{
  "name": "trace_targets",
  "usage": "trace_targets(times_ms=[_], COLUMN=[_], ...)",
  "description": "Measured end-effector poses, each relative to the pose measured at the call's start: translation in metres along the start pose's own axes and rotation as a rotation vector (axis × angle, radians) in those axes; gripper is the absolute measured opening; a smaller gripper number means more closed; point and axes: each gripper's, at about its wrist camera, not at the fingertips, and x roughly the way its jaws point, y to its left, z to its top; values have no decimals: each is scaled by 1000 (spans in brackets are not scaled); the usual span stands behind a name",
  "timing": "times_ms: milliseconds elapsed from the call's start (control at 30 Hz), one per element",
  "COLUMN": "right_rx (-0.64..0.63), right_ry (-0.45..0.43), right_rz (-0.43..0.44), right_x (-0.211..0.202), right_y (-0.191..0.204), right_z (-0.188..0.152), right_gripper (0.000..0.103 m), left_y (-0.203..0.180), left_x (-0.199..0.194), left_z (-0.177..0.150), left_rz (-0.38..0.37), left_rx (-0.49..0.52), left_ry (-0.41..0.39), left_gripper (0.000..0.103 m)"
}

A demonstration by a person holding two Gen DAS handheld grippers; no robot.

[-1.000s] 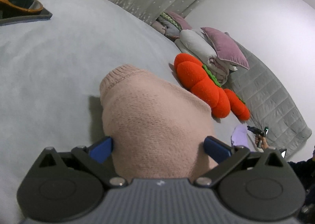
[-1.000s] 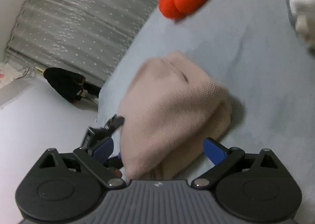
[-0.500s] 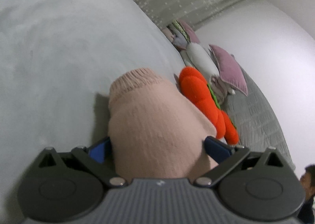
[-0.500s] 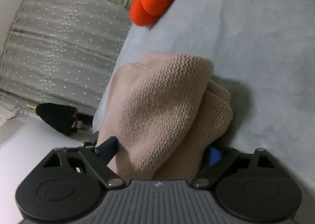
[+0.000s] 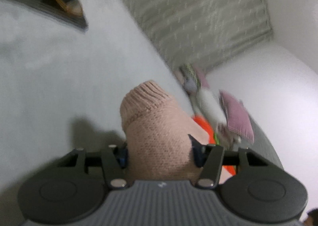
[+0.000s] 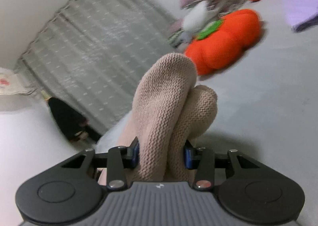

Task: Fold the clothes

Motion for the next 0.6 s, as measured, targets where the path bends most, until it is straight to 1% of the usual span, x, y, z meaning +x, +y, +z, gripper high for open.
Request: trace_targets(times_ms=[100,200,300,333,367,400,433,467,500,533,600], right_rx=[-30,-83,-159,-205,-247,-263,-252,-214,-150,-122,-80], right_ry=[59,110,169,190,211,208,169,132,109,109,94], right_rz=[91,174,186,152,103,64,53,61,85,80,72], right_x=[49,104,161,178,193,204,207,208,205,200,187], right_y=[7,13,15,13,8,0,-13,-28,-41,-44,-50], right_z=[25,50,59,56,48,37,24,14,13,21,34], right_gripper=[42,42,44,46,50,54,63,65,65,65,66], left_y=[-6,-4,10,20,29,29,26,23,15,7,-10], left_x=[-7,-4,16,20,26,29,31,33,31,29,23], left_z=[7,8,1,-2,-6,-8,-11,-13,-16,-18,-22], left_rz=[6,8,74,109,146,155,159,162,181,204,277], left_rx=[5,20,22,14,15,46,84,121,177,238,333], left_ry=[-127,-220,-203,-180,-156,-156,-162,-167,-184,-210,-261], left_gripper=[53,53,53,54,57,60,66,70,72,74,74])
